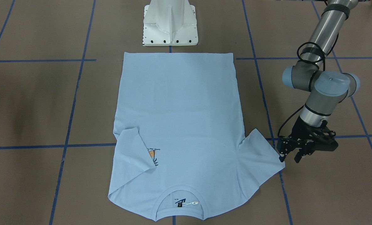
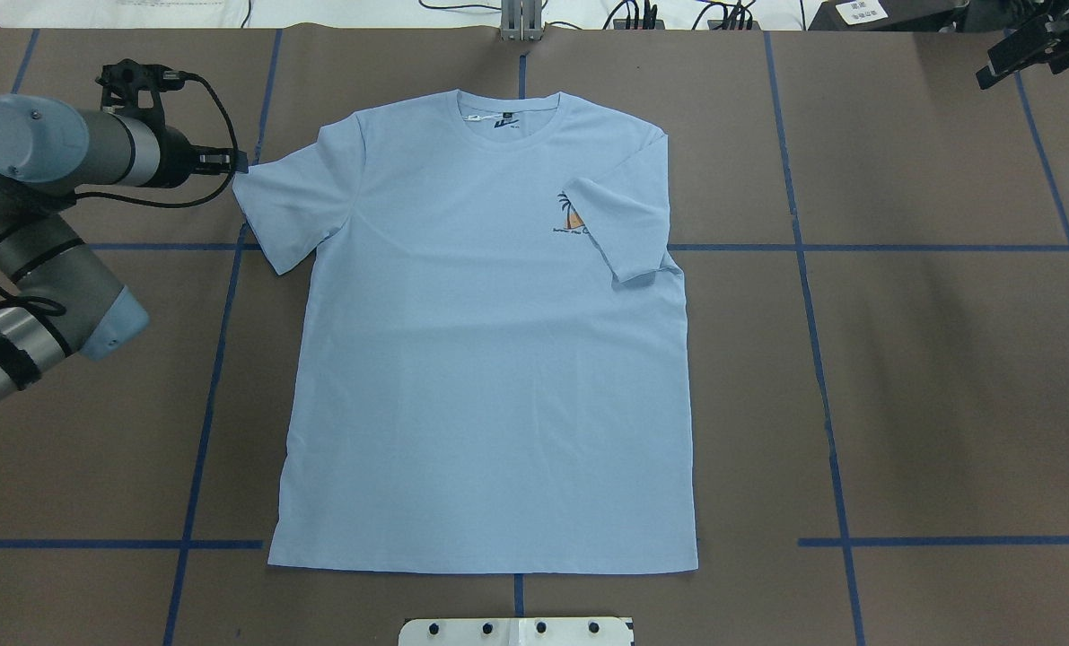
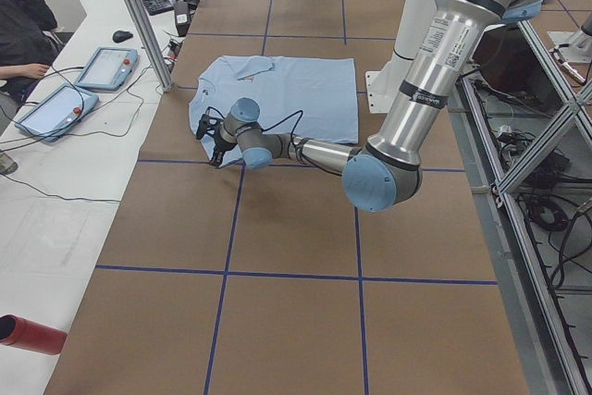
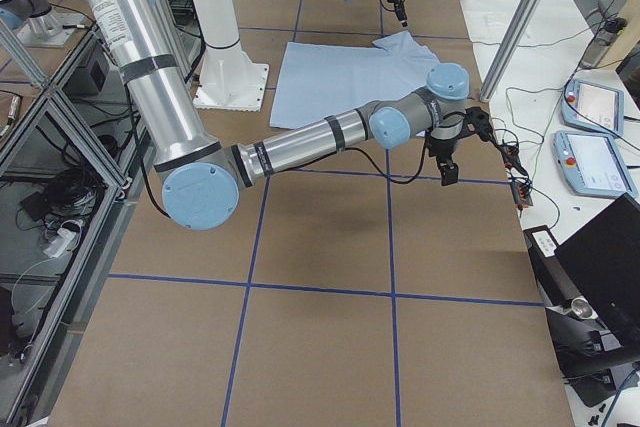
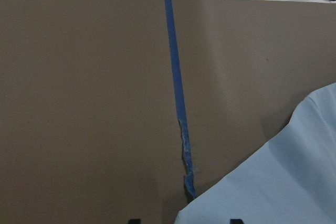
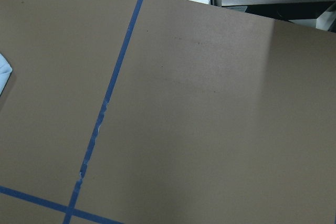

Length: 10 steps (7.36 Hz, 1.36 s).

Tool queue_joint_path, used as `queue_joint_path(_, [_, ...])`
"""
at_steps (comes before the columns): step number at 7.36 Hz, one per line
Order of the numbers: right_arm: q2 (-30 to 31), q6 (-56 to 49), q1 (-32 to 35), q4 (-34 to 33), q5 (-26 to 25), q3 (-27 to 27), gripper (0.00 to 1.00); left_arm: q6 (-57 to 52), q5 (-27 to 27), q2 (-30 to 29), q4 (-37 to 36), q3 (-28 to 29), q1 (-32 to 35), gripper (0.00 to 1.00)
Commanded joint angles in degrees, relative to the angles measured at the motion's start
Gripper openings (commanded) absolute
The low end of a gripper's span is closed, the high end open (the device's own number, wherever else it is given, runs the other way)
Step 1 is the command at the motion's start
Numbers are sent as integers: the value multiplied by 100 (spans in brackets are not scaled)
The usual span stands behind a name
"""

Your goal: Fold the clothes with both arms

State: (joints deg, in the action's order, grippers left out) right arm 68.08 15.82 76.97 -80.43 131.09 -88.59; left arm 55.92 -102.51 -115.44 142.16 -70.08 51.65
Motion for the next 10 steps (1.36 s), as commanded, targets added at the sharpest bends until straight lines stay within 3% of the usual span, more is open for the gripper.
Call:
queue_joint_path(1, [3, 0, -7, 1, -5, 0, 100, 6, 135, -155, -4, 249, -120, 61])
queue_joint_path(5, [3, 0, -7, 1, -5, 0, 100, -11, 258, -164, 5, 407, -216, 56])
queue_joint_path(6, [3, 0, -7, 1, -5, 0, 100, -29, 266, -164, 5, 407, -225, 47])
queue_joint_path(7, [3, 0, -7, 1, -5, 0, 100, -72, 258, -181, -4, 407, -234, 29])
queue_joint_path(8, [-5, 0, -7, 1, -5, 0, 100, -90, 258, -190, -4, 407, -243, 1])
queue_joint_path(10, [-5, 0, -7, 1, -5, -9, 100, -99, 266, -199, -22, 285, -234, 0])
